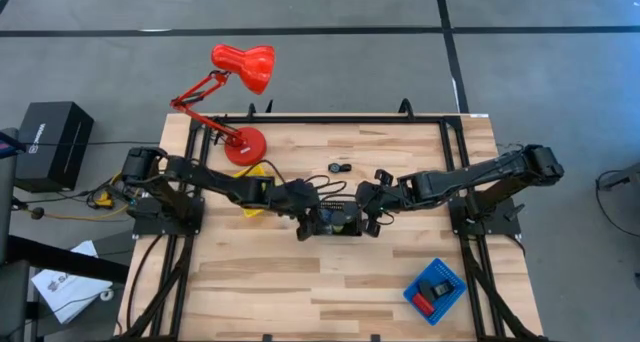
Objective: Pick & Place Office items
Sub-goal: Move the black bin to the center of the table, then put the black wristwatch into the yellow bin
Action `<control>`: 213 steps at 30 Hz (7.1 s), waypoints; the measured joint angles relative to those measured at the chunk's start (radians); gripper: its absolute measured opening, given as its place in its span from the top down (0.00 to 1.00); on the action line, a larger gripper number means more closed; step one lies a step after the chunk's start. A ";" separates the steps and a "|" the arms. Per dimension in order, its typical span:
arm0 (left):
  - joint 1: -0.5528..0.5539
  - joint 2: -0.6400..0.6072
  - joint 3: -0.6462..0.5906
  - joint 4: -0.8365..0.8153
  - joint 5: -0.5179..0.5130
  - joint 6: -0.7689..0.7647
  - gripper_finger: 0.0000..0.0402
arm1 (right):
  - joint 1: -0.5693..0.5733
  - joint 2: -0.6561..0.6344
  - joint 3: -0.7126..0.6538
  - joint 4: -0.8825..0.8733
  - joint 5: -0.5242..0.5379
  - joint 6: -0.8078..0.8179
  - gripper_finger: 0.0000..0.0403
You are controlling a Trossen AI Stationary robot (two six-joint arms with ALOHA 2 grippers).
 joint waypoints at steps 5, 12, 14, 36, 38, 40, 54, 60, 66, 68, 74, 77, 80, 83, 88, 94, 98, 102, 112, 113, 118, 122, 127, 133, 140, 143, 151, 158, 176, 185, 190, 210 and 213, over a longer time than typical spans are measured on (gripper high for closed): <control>0.016 0.002 0.106 -0.213 0.006 0.024 0.51 | 0.000 0.000 0.000 0.001 0.000 -0.002 1.00; 0.047 0.002 0.153 -0.314 0.061 0.025 0.51 | 0.000 0.000 0.000 -0.007 0.000 -0.002 1.00; 0.062 0.002 0.153 -0.321 0.089 0.022 0.51 | 0.000 0.000 0.000 -0.010 0.000 -0.002 1.00; 0.051 -0.008 0.166 -0.477 0.137 -0.068 0.51 | 0.000 0.000 0.000 -0.027 -0.031 -0.001 1.00; 0.067 -0.008 0.164 -0.474 0.135 -0.085 0.51 | 0.000 0.000 0.000 -0.027 -0.032 -0.001 1.00; 0.083 -0.008 0.163 -0.471 0.131 -0.107 0.51 | 0.001 0.000 0.000 -0.027 -0.033 -0.001 1.00; 0.106 -0.006 0.161 -0.438 0.120 -0.073 0.45 | 0.001 0.000 0.000 -0.028 -0.034 -0.002 1.00; 0.136 -0.006 0.161 -0.418 0.121 -0.072 0.43 | 0.001 0.000 0.000 -0.027 -0.034 -0.002 1.00; 0.153 -0.042 0.161 -0.405 0.121 -0.072 0.45 | 0.001 0.000 0.000 -0.028 -0.033 -0.002 1.00; 0.153 -0.070 0.161 -0.400 0.122 -0.072 0.45 | -0.002 0.000 0.000 -0.027 -0.033 -0.002 1.00; 0.152 -0.190 0.162 -0.400 0.096 -0.071 0.47 | -0.013 0.004 0.000 -0.024 -0.026 -0.002 1.00; 0.152 -0.264 0.159 -0.395 0.065 -0.053 0.48 | -0.025 0.004 0.000 -0.024 -0.025 -0.003 1.00; 0.152 -0.326 0.159 -0.391 0.024 0.006 0.49 | -0.039 0.004 0.000 -0.025 -0.024 -0.021 0.98; 0.152 -0.369 0.159 -0.388 0.009 0.031 0.50 | -0.066 0.006 0.000 -0.025 -0.022 -0.040 0.95; 0.149 -0.420 0.158 -0.391 0.009 0.030 0.52 | -0.138 0.064 -0.001 -0.024 0.012 -0.086 0.85; 0.149 -0.433 0.158 -0.393 0.010 0.030 0.54 | -0.260 0.183 -0.001 0.035 0.012 -0.202 0.74; 0.149 -0.434 0.158 -0.391 0.010 0.030 0.55 | -0.337 0.248 0.028 0.028 0.007 -0.238 0.65; 0.149 -0.434 0.158 -0.391 0.011 0.029 0.55 | -0.379 0.285 0.058 0.034 -0.002 -0.352 0.55; 0.149 -0.434 0.158 -0.390 0.013 0.029 0.55 | -0.438 0.304 0.073 0.106 -0.090 -0.656 0.42; 0.149 -0.434 0.158 -0.391 0.013 0.029 0.55 | -0.450 0.304 0.073 0.116 -0.099 -0.657 0.42; 0.149 -0.434 0.158 -0.391 0.012 0.029 0.56 | -0.503 0.303 0.073 0.136 -0.198 -0.657 0.42; 0.149 -0.434 0.158 -0.391 0.010 0.029 0.56 | -0.513 0.303 0.073 0.204 -0.226 -0.656 0.42; 0.149 -0.434 0.158 -0.391 0.010 0.029 0.56 | -0.507 0.331 0.074 0.232 -0.252 -0.679 0.42; 0.149 -0.434 0.158 -0.391 0.010 0.029 0.56 | -0.505 0.412 0.073 0.238 -0.243 -0.713 0.42; 0.145 -0.434 0.158 -0.391 0.012 0.030 0.56 | -0.513 0.451 0.105 0.225 -0.206 -0.751 0.42; 0.145 -0.434 0.158 -0.391 0.012 0.030 0.56 | -0.521 0.449 0.123 0.258 -0.206 -0.751 0.42; 0.145 -0.434 0.158 -0.391 0.012 0.032 0.56 | -0.544 0.449 0.124 0.215 -0.236 -0.712 0.44; 0.145 -0.434 0.158 -0.391 0.011 0.033 0.56 | -0.543 0.449 0.124 0.194 -0.240 -0.692 0.64; 0.145 -0.434 0.158 -0.391 0.011 0.030 0.56 | -0.447 0.364 0.123 0.130 -0.096 -0.640 0.84; 0.145 -0.434 0.151 -0.382 0.011 0.029 0.56 | -0.441 0.133 0.125 0.052 -0.016 -0.640 0.84; 0.145 -0.434 0.109 -0.373 0.011 0.029 0.56 | -0.446 -0.001 0.126 0.049 -0.016 -0.638 0.84; 0.143 -0.434 -0.184 0.210 0.012 0.209 0.56 | -0.443 -0.326 0.126 0.168 -0.431 -0.612 0.84; 0.137 -0.433 -0.233 0.360 0.031 0.299 0.56 | -0.443 -0.325 0.126 0.235 -0.481 -0.571 0.84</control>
